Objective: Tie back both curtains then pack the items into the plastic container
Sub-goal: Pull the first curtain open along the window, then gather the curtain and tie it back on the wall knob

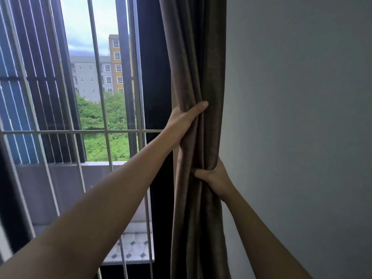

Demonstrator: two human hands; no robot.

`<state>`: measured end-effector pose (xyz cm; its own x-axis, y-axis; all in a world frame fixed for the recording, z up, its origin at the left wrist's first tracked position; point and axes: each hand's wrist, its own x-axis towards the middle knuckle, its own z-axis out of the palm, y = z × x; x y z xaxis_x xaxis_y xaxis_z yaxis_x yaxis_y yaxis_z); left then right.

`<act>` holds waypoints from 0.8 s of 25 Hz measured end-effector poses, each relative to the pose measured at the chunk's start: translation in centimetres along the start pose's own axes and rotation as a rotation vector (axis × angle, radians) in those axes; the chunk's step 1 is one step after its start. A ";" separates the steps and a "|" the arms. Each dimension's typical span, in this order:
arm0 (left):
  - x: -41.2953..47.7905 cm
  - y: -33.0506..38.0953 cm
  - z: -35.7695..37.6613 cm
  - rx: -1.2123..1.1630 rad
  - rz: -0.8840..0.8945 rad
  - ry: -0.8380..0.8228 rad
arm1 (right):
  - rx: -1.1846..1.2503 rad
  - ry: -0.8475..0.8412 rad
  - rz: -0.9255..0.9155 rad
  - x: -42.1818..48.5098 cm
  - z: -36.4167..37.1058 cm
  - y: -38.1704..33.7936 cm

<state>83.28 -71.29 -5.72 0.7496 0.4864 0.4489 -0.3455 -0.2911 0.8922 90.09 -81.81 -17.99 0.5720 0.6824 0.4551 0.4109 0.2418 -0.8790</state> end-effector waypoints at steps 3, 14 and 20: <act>0.0 -0.1 -1.3 -0.025 -0.016 -0.022 | -0.004 -0.025 -0.025 0.4 0.5 0.2; -1.9 -0.6 -4.3 0.078 0.213 0.083 | -0.115 0.014 -0.112 0.2 -1.4 -0.9; -5.0 -2.2 -8.4 0.480 0.297 0.304 | -0.274 0.303 -0.287 -0.5 0.5 -4.1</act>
<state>75.54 -66.13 -9.47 0.4432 0.5198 0.7303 -0.1695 -0.7515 0.6377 87.73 -82.84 -14.67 0.5724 0.3744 0.7295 0.7301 0.1721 -0.6613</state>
